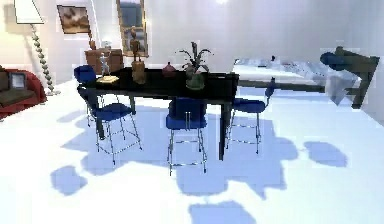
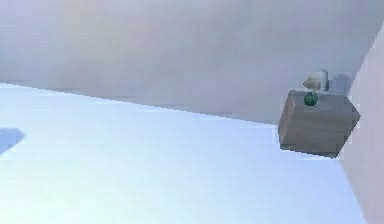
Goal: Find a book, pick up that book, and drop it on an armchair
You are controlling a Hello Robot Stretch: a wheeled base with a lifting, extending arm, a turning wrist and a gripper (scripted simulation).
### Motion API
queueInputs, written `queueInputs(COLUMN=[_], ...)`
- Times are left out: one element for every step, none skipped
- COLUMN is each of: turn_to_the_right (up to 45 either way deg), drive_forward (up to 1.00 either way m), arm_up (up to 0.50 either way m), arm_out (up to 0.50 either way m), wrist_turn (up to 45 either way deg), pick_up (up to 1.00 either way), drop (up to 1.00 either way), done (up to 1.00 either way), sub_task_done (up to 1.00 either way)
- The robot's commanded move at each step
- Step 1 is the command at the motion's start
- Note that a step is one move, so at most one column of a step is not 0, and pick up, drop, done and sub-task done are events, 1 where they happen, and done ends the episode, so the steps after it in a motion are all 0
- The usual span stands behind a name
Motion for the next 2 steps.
queueInputs(turn_to_the_right=[0.0,-45.0], drive_forward=[0.40,0.00], arm_up=[0.00,0.00], arm_out=[0.00,0.00], wrist_turn=[0.0,0.0], pick_up=[0.00,0.00], drop=[0.00,0.00], done=[0.00,0.00], sub_task_done=[0.00,0.00])
